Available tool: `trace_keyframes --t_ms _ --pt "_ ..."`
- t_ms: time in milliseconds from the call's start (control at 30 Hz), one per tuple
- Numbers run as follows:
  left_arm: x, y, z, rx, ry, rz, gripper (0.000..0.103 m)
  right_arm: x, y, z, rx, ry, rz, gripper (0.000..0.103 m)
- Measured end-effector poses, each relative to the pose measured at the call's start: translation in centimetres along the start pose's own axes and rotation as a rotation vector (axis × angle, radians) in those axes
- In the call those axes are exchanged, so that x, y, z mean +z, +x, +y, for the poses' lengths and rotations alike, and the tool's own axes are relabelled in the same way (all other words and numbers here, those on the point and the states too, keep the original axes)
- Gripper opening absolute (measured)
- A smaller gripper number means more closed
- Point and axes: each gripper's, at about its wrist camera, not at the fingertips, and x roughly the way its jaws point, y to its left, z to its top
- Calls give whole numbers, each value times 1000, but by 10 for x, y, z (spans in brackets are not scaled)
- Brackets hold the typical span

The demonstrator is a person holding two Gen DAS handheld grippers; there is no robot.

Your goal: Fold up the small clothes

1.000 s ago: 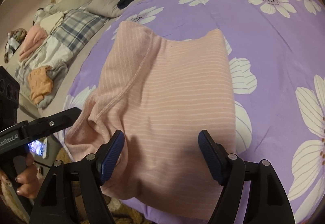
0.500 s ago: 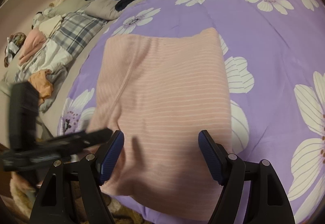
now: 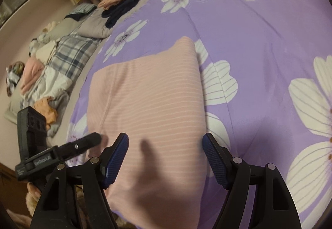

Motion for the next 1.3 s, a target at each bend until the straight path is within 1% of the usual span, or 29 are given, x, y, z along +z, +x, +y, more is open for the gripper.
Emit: trace_keyframes --t_ms 33,100,133,167,200,233,267,300,333,367,400,433,600,700,900,1000,1067,1200,1300 --pt "0 5 0 3 -5 12 66 1 4 -2 -3 4 6 75" --pt "2 10 -3 -5 13 -6 65 2 8 -2 2 5 18 74" --pt "3 11 -5 -3 20 -10 59 2 11 -3 -3 14 30 67" --pt "4 12 -7 -9 21 -10 54 2 13 -4 -11 22 33 63" --pt "4 15 -8 -25 19 -4 46 3 13 -4 -11 24 30 57" --pt "4 17 -10 -34 20 -3 41 3 14 -2 7 15 27 53" --pt "4 19 -11 -32 28 -4 38 4 16 -1 10 0 27 52" --pt "4 20 -14 -24 34 -7 35 4 17 1 2 -14 29 49" --pt "3 19 -16 -22 35 -13 31 5 18 1 -2 -22 32 42" --pt "3 16 -18 -18 36 -19 30 5 17 2 0 -25 27 38" --pt "3 13 -23 -7 41 -30 29 5 13 4 10 -28 18 31" --pt "4 10 -27 -4 46 -39 29 6 9 5 14 -30 9 29" --pt "9 -13 -54 1 113 -108 28 14 -14 17 53 -64 -54 27" --pt "17 -25 -71 4 168 -156 29 25 -35 22 70 -91 -112 27" --pt "40 -27 -98 -10 205 -197 29 53 -53 16 79 -90 -169 27" --pt "51 -18 -111 -13 231 -212 29 65 -61 12 57 -109 -206 27" --pt "59 -11 -116 -10 243 -212 29 73 -62 6 48 -109 -214 27" --pt "76 12 -122 1 248 -208 29 90 -54 -11 29 -94 -211 27" --pt "85 38 -120 33 241 -175 29 97 -40 -26 16 -75 -193 27"
